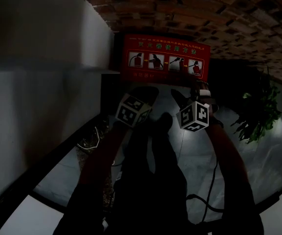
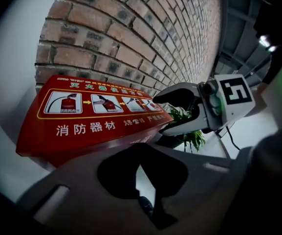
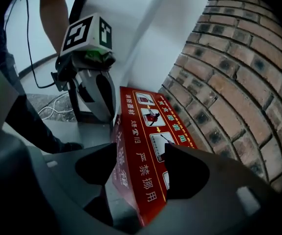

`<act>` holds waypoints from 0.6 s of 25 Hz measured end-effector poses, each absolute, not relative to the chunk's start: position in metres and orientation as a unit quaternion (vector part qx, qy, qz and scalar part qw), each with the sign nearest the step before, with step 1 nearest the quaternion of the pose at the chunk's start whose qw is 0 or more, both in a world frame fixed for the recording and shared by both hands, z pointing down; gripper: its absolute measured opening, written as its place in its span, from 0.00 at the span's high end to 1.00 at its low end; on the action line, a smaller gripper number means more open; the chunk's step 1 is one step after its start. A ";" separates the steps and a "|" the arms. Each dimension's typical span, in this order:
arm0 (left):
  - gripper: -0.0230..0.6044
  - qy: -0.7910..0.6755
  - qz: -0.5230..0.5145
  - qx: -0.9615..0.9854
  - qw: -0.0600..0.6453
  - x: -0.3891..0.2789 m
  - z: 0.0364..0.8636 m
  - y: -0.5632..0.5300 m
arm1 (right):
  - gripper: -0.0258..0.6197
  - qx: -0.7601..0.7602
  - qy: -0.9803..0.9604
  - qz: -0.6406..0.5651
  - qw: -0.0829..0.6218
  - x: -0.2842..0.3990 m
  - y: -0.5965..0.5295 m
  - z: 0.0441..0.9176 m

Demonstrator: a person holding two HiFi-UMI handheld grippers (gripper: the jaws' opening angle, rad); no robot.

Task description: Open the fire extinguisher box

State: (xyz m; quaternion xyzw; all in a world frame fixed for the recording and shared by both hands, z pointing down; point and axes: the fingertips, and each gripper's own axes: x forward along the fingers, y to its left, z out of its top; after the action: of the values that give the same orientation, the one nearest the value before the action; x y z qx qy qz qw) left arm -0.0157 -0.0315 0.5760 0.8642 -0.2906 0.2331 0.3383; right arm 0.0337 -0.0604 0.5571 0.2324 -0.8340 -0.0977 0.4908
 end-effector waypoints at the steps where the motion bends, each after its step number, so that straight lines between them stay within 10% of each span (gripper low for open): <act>1: 0.97 -0.292 0.236 0.862 0.342 -0.017 0.581 -0.030 | 0.50 0.232 -0.829 -0.107 0.496 0.035 -0.062 0.560; 15: 0.97 -0.306 0.251 0.832 0.388 -0.006 0.660 -0.020 | 0.61 0.233 -0.787 -0.177 0.543 0.032 -0.075 0.594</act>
State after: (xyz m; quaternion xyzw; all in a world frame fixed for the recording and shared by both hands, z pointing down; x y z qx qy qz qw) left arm -0.0059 -0.0204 0.6598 0.8321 -0.3062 0.2511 0.3884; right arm 0.0318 -0.0747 0.5937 0.2335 -0.7868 -0.1767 0.5434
